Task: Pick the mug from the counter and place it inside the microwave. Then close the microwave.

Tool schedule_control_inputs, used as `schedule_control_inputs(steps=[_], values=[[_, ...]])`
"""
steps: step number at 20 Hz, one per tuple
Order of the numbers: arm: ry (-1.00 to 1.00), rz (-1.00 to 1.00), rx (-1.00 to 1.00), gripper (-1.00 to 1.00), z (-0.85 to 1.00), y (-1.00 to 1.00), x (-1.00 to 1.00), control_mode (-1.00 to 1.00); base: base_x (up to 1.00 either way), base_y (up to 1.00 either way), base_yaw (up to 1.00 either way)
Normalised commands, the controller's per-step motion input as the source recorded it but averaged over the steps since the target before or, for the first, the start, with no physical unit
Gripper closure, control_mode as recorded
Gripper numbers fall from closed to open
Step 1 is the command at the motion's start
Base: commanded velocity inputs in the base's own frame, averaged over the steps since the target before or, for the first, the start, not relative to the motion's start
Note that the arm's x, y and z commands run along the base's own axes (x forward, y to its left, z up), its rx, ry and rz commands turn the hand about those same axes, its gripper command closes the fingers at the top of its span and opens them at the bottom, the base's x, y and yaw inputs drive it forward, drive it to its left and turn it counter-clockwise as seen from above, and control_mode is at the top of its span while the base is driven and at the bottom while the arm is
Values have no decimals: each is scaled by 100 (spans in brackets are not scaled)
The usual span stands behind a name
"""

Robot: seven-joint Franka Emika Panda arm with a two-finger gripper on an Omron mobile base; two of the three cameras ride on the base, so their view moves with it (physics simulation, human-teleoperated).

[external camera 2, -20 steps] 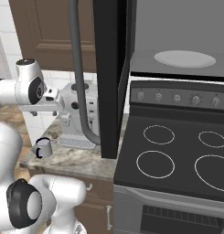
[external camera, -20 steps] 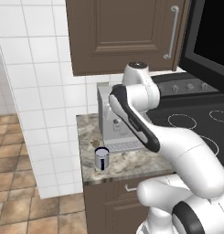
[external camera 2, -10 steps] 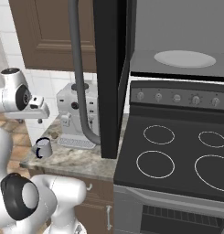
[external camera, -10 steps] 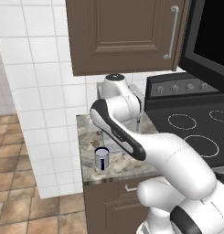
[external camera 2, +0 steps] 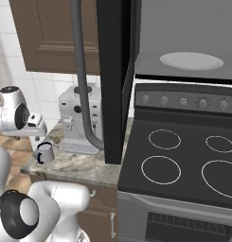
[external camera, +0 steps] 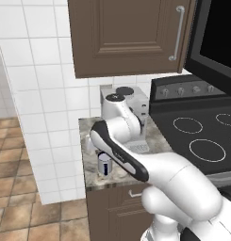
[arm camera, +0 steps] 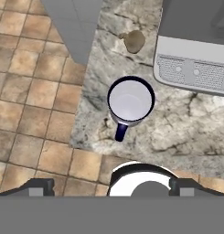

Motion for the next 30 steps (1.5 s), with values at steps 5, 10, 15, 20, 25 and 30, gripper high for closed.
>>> schedule_control_inputs(steps=[5, 10, 15, 20, 25, 30], values=[[0, -8, 6, -100, -18, 0, 0, -100, 0, 0, 0], [1, -17, 0, -100, 0, 0, 2, -100, 0, 0, 0], [10, -18, 0, -100, 0, 0, 4, -100, 0, 0, 0], [18, -24, 0, -100, 0, 0, 0, -100, 0, 0, 0], [17, -20, 0, -100, 0, 0, 0, -100, 0, 0, 0], [1, -2, 0, -100, -6, 0, 0, -100, 0, 0, 0]])
